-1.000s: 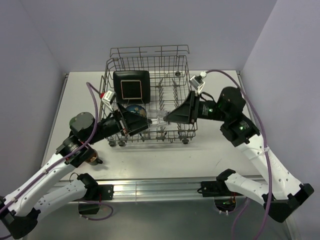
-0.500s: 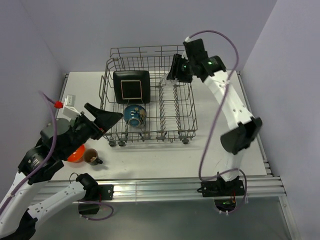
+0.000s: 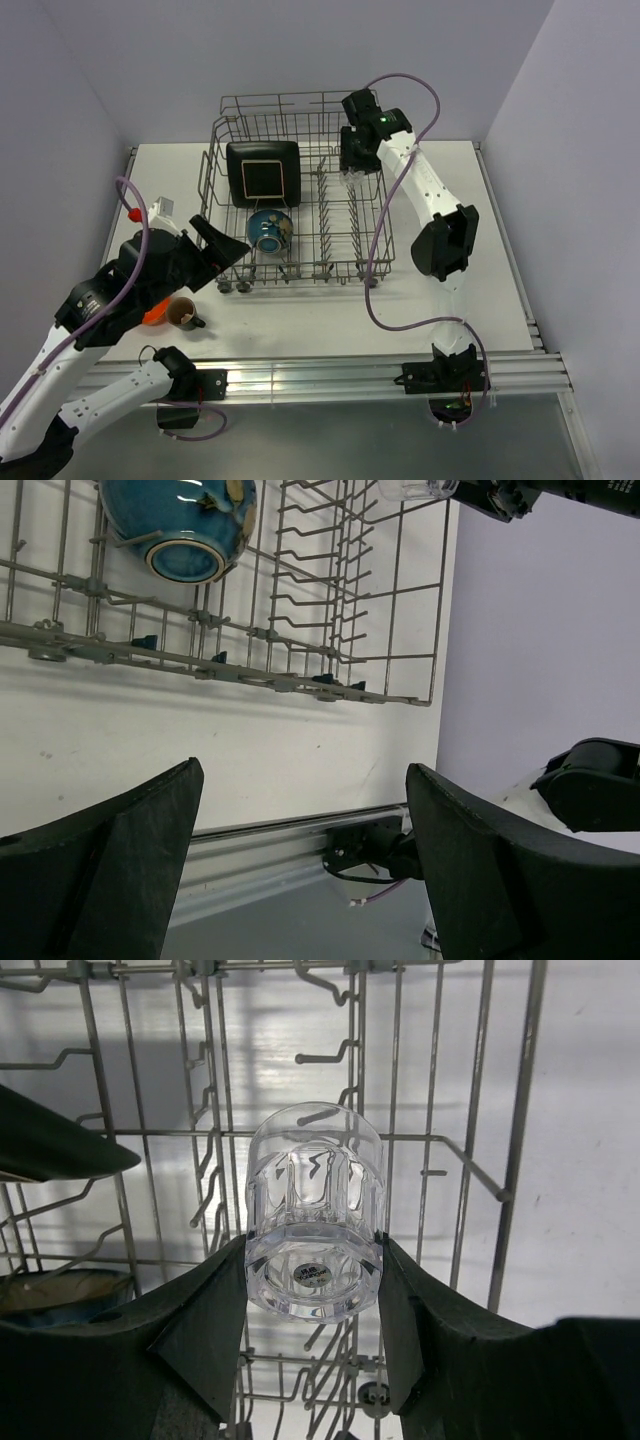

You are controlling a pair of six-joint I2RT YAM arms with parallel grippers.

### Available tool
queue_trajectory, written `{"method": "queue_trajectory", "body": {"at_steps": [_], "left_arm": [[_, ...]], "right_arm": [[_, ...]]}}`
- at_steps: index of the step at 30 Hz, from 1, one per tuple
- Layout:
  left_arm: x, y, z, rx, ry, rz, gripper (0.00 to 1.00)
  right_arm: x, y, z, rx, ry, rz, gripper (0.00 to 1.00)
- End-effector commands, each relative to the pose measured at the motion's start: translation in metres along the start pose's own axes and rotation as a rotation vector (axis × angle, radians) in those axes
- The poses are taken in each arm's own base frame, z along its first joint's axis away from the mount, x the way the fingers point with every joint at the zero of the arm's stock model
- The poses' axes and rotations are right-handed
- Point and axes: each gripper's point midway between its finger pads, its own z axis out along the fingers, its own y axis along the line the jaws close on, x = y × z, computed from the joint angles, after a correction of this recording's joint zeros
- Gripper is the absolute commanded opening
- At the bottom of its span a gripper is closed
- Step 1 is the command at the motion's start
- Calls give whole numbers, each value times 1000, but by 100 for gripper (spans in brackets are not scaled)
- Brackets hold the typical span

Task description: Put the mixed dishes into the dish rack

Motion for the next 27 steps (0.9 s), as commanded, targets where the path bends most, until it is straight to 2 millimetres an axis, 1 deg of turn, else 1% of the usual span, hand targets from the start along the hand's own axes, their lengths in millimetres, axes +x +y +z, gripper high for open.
{"method": "queue_trajectory", "body": {"at_steps": [1,4,5,7,8,9,10,11,12,13,14,15,16,18,19,20,21,22,23,24,25,26,27], "left_arm": [[-8,4,-6,-15,-39,6,89],[-8,8,-4,-44,-40,5,89],[-10,8,-4,-54,-43,7,88],[-12,17,-5,-109,-53,20,88],[-16,17,-6,-128,-62,27,87],[-22,21,-7,-161,-86,39,87],[-26,25,-13,-198,-92,61,85],[-27,32,-10,-255,-94,79,85],[-31,37,-11,-294,-106,94,85],[-39,45,-17,-351,-133,123,86],[-41,49,-13,-393,-134,147,86],[-43,52,-12,-419,-141,166,86],[-49,56,-14,-454,-162,186,87],[-52,61,-8,-509,-164,219,89],[-54,65,-5,-536,-170,236,91],[-56,69,0,-566,-174,239,91],[-59,73,3,-583,-181,238,92],[-59,81,6,-610,-176,255,93],[-66,86,11,-629,-196,237,93],[-69,92,13,-647,-198,234,94],[-69,103,17,-682,-184,248,95],[-78,111,20,-706,-200,221,95],[-79,118,22,-725,-194,218,95]], "right_arm": [[-16,-11,-3,55,-56,-28,0],[-15,-8,6,51,-48,-34,0],[-12,-8,13,53,-34,-37,0],[-11,-5,17,41,-26,-37,0],[-9,-4,22,41,-18,-39,0],[-8,-3,25,43,-16,-42,0],[-7,-4,29,45,-8,-45,0],[-6,-4,31,45,-7,-49,0],[-5,-4,33,47,-3,-55,0],[-5,-4,37,49,0,-58,0],[-4,-5,39,54,5,-60,0],[-4,-5,39,57,4,-63,2],[-2,-6,42,61,10,-66,17],[1,-6,44,60,22,-65,35],[1,-4,44,55,23,-67,42],[2,-3,44,50,25,-68,56],[3,-2,44,47,27,-68,63],[2,-1,40,40,21,-68,72],[0,1,39,35,12,-70,77],[-3,2,36,35,1,-71,82],[-6,3,31,32,-13,-71,89],[-10,5,26,19,-24,-70,90],[-14,7,19,8,-40,-63,91]]}}
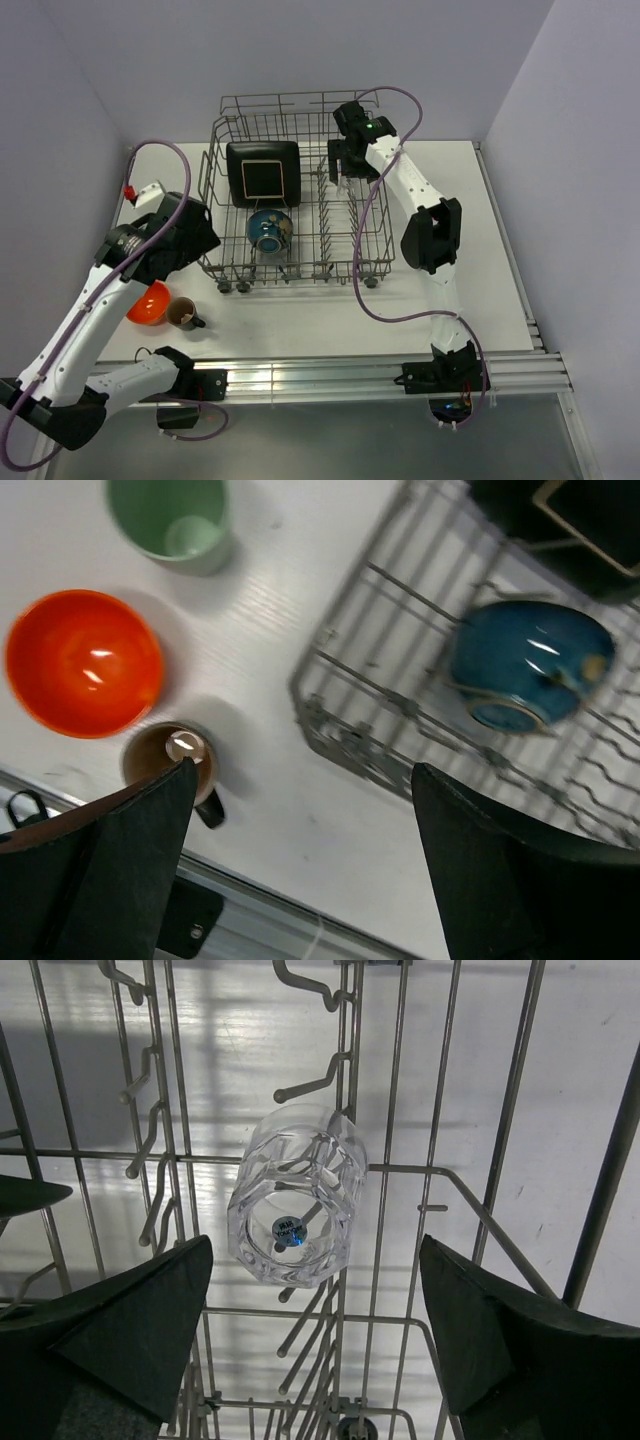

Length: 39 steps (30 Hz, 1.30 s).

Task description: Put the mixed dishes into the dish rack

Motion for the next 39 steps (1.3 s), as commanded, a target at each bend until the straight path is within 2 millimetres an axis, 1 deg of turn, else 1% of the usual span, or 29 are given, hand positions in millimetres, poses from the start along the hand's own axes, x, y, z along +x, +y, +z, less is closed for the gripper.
{"method": "queue_trajectory", "body": {"at_steps": [1,2,4,5,6,7,8,9,10,11,12,13,14,15,16,17,18,19,20,21,23,26,27,28,29,32,34,38,39], "left_arm": [[-10,19,22,-82,-19,48,95],[-15,27,29,-113,-23,37,95],[-19,35,40,-151,-34,59,96],[-25,45,45,-187,-48,46,96],[-31,46,50,-186,-73,30,97],[-31,52,55,-191,-75,55,99],[-37,60,61,-197,-85,37,99],[-29,59,70,-164,-54,35,99],[-43,65,76,-155,-93,1,99],[-44,67,81,-148,-92,-18,99],[-41,71,86,-152,-81,-37,99],[-44,72,92,-158,-83,-42,99],[-45,74,96,-168,-80,-48,99],[-42,75,101,-172,-70,-43,99],[-45,83,110,-191,-62,-65,98],[-46,84,114,-191,-56,-70,97],[-42,86,120,-196,-35,-73,95],[-41,85,123,-176,-23,-84,94],[-43,81,127,-159,-26,-85,93],[-42,80,129,-150,-19,-80,91],[-42,77,134,-137,-17,-80,91],[-41,75,139,-129,-15,-71,89],[-44,73,141,-116,-26,-67,88],[-44,70,143,-101,-29,-67,87],[-46,68,143,-91,-34,-71,86],[-49,63,149,-78,-37,-74,84],[-43,65,159,-102,3,-66,84],[-36,64,175,-126,61,-66,83],[-30,65,182,-140,91,-69,83]], "right_arm": [[-30,6,-41,-46,-121,15,92],[-31,7,-47,-53,-129,22,92],[-35,9,-68,-83,-157,38,92],[-31,12,-71,-97,-148,42,92],[-32,18,-91,-139,-170,40,92],[-29,23,-102,-163,-174,38,92],[-22,27,-108,-180,-162,38,92],[-18,39,-134,-233,-182,22,92],[-11,45,-145,-254,-182,5,92],[2,49,-148,-260,-163,-19,92],[6,50,-173,-287,-198,-31,92],[17,60,-185,-310,-199,-64,92],[30,60,-185,-309,-177,-79,92],[34,58,-207,-332,-208,-81,92],[43,61,-216,-356,-204,-95,92],[52,59,-217,-358,-188,-96,92],[56,54,-233,-372,-211,-91,92],[59,50,-239,-378,-216,-86,92],[65,47,-239,-375,-210,-89,92],[66,42,-252,-387,-235,-83,92],[73,33,-260,-381,-247,-83,92],[82,29,-260,-377,-230,-85,92],[84,26,-265,-385,-243,-82,92],[88,26,-260,-381,-235,-82,92],[90,23,-262,-382,-244,-80,92],[98,18,-259,-366,-229,-79,92],[101,15,-259,-359,-227,-79,92],[100,5,-267,-345,-251,-75,92],[100,2,-268,-338,-254,-72,92]]}}
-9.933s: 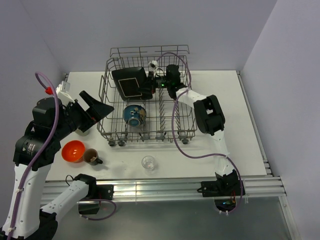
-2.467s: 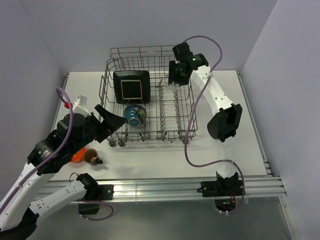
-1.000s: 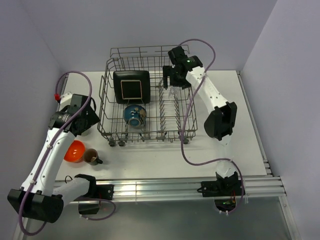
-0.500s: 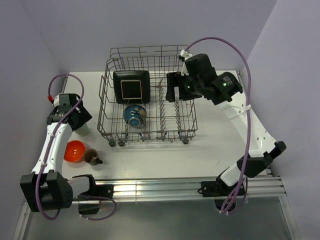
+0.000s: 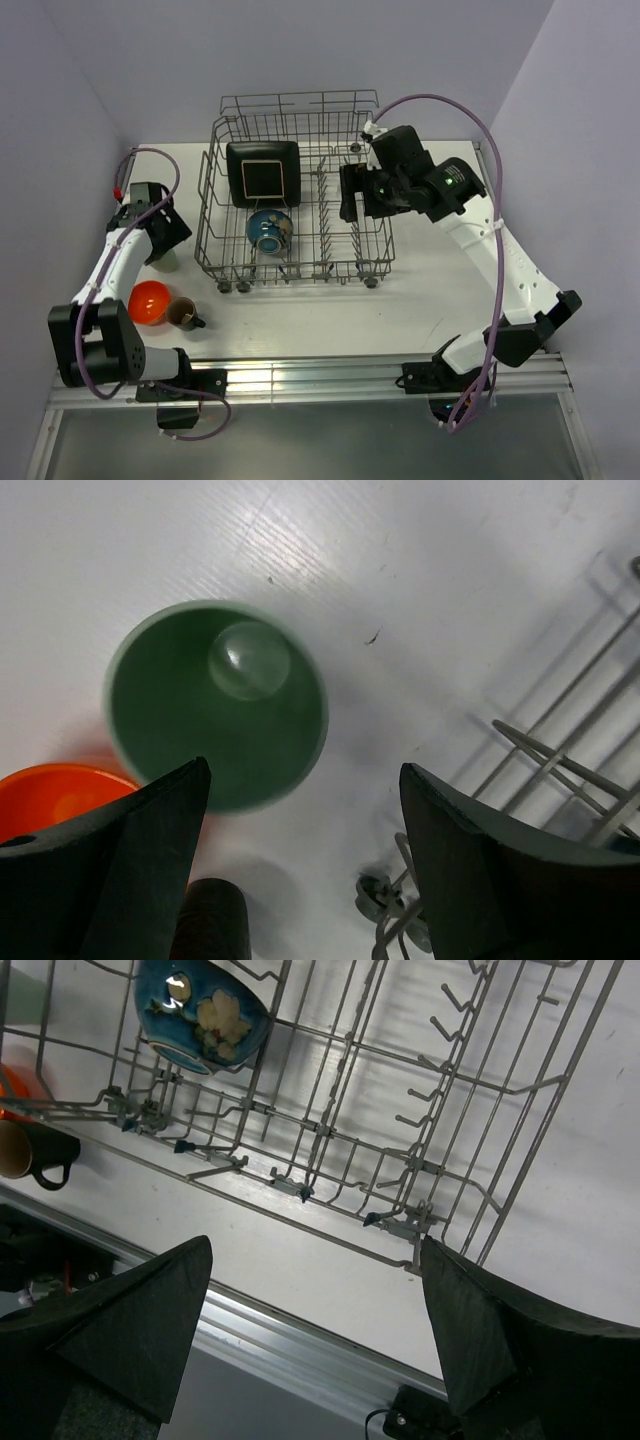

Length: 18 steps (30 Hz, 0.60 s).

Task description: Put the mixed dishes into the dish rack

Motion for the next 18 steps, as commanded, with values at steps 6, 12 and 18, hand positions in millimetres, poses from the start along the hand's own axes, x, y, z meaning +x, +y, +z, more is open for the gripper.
{"method": "queue_trajectory", "body": {"at_steps": [6,12,18], "left_arm": [[1,-16,23,7,63,-43,73],[-3,-10,28,-22,54,-49,36],[-25,-1,10,-62,8,-98,0]], "right_arm": [[-8,-22,-45,25,-116,27,92],[0,-29,-57,37,-133,34,92],[0,-24,-60,5,-146,39,91]]}}
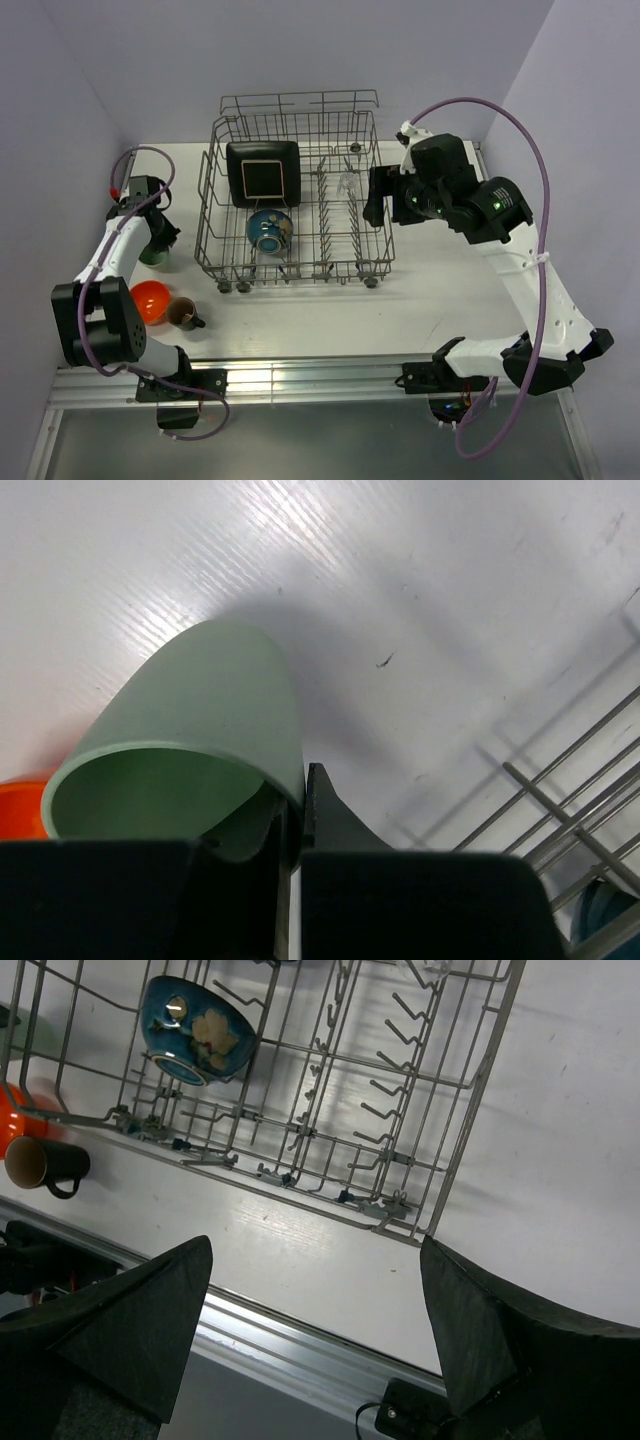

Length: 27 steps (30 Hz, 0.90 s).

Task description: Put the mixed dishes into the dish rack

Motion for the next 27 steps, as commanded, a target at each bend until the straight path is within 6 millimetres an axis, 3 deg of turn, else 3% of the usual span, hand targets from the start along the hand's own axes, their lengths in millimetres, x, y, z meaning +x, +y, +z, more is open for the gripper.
{"method": "queue_trajectory", "body": {"at_steps": [1,7,11,15,16,17,19,20,22,23,24,25,26,27], "left_arm": [[-31,-3,-27,16,-82,-57,0],[-66,-40,-135,314,-160,-179,0],[-69,-61,-222,594,-186,-258,0],[-45,-96,-300,999,-85,-221,0],[-19,-108,-315,1138,72,-194,0],[-15,-111,-332,1228,86,-174,0],[10,-112,-343,1328,264,-200,0],[11,-109,-364,1424,214,-163,0],[23,-106,-370,1484,315,-207,0],[28,-101,-380,1530,322,-200,0],[26,-100,-396,1617,280,-163,0],[31,-99,-391,1620,381,-240,0],[35,-95,-398,1658,395,-228,0],[35,-92,-409,1716,371,-201,0]], "right_arm": [[-3,2,-1,-17,-15,5,91],[-10,40,23,-173,56,28,91],[-17,82,30,-389,91,38,91],[-17,125,23,-650,145,85,91],[-18,133,19,-702,148,94,91],[-21,147,12,-800,157,119,92],[-25,157,2,-888,153,141,92],[-27,166,-3,-971,161,175,92],[-29,173,-14,-1061,164,209,92],[-40,179,-22,-1139,98,189,92],[-28,180,-19,-1172,184,268,92],[-29,182,-25,-1211,183,281,92],[-38,186,-35,-1285,110,245,92],[-29,185,-30,-1295,178,317,92]]}}
